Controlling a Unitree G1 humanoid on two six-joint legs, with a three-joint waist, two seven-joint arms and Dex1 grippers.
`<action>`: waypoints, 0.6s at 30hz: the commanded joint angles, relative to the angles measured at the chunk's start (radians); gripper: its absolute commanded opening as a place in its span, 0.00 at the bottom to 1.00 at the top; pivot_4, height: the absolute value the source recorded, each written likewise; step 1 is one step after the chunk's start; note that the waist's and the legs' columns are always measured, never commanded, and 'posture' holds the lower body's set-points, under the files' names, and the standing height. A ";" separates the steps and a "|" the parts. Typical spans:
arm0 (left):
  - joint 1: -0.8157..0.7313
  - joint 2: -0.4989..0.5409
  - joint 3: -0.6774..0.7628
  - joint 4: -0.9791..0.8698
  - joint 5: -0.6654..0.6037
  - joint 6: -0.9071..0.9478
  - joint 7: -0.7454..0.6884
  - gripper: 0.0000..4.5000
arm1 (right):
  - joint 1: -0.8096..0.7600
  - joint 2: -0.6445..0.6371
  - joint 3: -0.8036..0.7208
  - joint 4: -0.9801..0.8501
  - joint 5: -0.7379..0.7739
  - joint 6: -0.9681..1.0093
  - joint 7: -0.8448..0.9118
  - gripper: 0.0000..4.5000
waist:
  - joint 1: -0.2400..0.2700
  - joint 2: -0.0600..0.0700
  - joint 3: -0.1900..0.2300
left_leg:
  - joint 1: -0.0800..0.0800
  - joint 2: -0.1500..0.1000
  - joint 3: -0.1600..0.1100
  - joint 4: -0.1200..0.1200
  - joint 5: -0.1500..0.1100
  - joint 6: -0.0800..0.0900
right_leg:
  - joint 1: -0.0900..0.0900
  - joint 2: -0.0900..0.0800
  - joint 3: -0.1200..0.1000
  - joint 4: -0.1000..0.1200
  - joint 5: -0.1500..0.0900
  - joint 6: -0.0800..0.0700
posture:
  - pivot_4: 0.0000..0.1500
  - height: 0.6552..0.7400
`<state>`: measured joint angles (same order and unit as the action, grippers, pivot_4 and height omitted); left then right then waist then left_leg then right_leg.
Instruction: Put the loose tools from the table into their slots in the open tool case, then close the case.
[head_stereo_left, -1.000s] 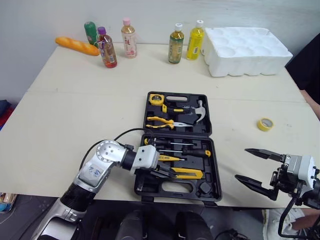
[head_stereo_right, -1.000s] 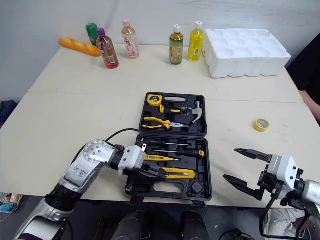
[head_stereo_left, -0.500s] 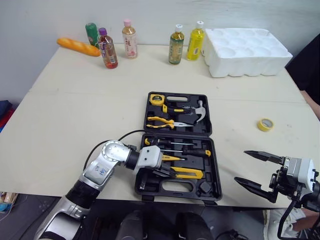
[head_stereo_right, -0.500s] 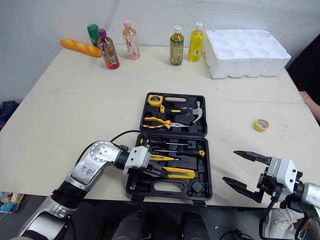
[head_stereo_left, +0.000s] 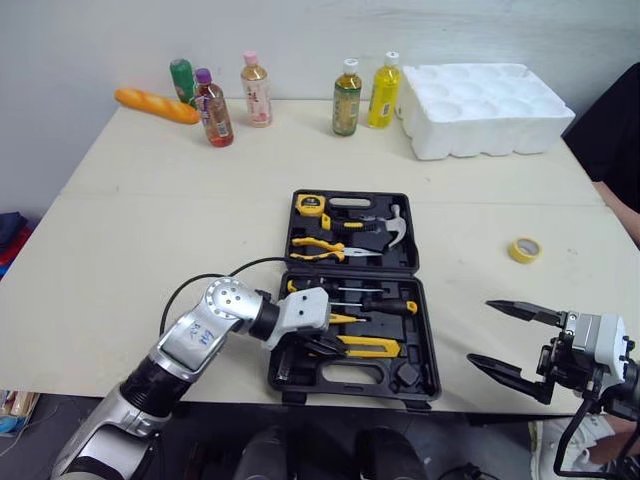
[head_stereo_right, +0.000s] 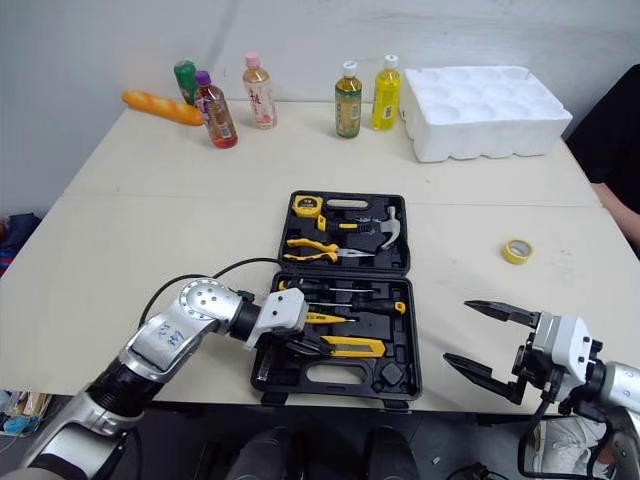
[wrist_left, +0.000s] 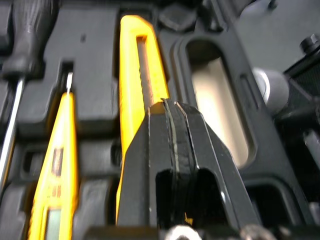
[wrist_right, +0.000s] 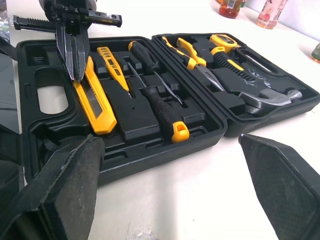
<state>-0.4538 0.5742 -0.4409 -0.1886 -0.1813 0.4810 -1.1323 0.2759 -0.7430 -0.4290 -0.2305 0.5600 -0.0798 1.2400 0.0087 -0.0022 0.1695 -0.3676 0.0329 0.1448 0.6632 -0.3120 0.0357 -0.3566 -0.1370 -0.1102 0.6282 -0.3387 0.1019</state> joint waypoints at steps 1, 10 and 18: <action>0.070 0.031 -0.060 0.068 0.066 0.045 0.026 0.01 | -0.007 -0.006 0.002 -0.014 0.017 0.003 0.006 1.00 | -0.002 0.001 -0.002 | 0.000 0.000 0.000 0.000 0.000 0.000 | 0.000 0.000 0.000 0.000 0.000 0.000 | 1.00 1.00; 0.090 0.017 -0.036 0.072 0.043 -0.047 0.015 0.01 | -0.008 -0.002 0.001 -0.014 0.012 0.009 0.001 1.00 | -0.006 0.003 -0.006 | 0.000 0.000 0.000 0.000 0.000 0.000 | 0.000 -0.001 0.000 -0.001 0.000 0.000 | 1.00 1.00; 0.103 -0.066 0.150 0.006 -0.132 -0.335 -0.031 0.01 | -0.003 0.001 -0.075 0.020 0.029 0.013 -0.040 1.00 | -0.007 0.002 -0.001 | -0.003 -0.001 0.000 -0.001 -0.002 0.002 | -0.003 -0.004 -0.001 -0.002 0.000 0.000 | 1.00 1.00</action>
<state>-0.3442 0.5214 -0.3498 -0.1407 -0.2464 0.1892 -1.1545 0.2716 -0.7422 -0.4468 -0.2208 0.5619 -0.0648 1.2172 0.0015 -0.0001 0.1685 -0.3712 0.0318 0.1449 0.6624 -0.3139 0.0375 -0.3594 -0.1414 -0.1118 0.6261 -0.3389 0.1016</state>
